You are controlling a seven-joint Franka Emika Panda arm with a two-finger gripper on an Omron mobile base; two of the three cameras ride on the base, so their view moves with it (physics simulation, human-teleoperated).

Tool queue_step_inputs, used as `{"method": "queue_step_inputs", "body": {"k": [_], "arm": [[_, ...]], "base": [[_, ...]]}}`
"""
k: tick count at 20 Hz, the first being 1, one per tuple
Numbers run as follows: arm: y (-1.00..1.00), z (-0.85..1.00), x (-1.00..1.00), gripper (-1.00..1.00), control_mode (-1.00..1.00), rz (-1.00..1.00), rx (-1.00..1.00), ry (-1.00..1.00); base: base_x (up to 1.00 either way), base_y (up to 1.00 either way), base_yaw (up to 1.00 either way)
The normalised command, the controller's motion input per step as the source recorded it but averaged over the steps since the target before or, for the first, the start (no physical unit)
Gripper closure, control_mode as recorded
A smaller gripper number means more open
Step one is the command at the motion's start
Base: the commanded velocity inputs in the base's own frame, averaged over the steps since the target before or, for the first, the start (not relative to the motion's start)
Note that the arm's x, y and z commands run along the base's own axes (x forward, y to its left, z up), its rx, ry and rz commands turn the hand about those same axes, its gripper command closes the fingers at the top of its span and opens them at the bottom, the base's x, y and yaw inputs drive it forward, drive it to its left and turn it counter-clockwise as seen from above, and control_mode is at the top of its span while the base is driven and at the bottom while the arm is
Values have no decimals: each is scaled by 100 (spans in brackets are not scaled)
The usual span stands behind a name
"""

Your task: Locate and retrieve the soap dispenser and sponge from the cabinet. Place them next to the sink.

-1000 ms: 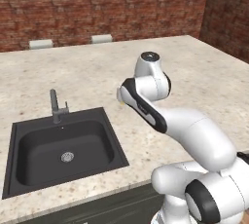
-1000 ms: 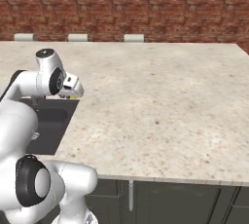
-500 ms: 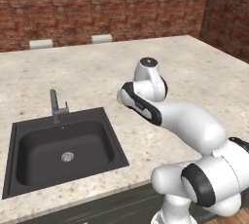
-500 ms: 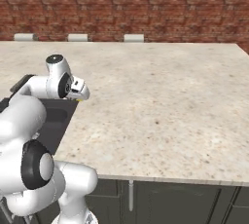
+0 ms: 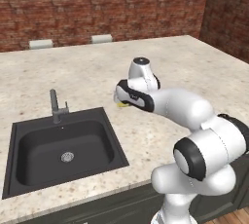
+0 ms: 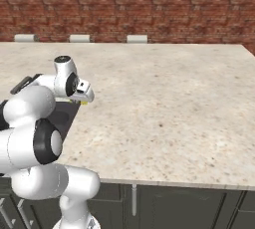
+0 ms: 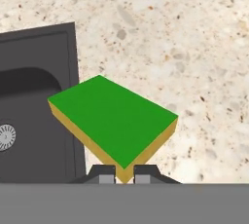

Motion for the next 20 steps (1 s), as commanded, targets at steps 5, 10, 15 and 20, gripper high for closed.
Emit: {"method": "queue_step_inputs", "body": {"k": [5,10,15,20], "arm": [[18,-32,20,100,-100,0,-2,-5],[0,-28,18,100,-100,0,0,-5],[0,-37,20,100,-100,0,0,-4],[0,-32,25,100,-100,0,0,-3]], "base": [[0,0,0],[0,0,0],[0,0,0],[0,0,0]]}}
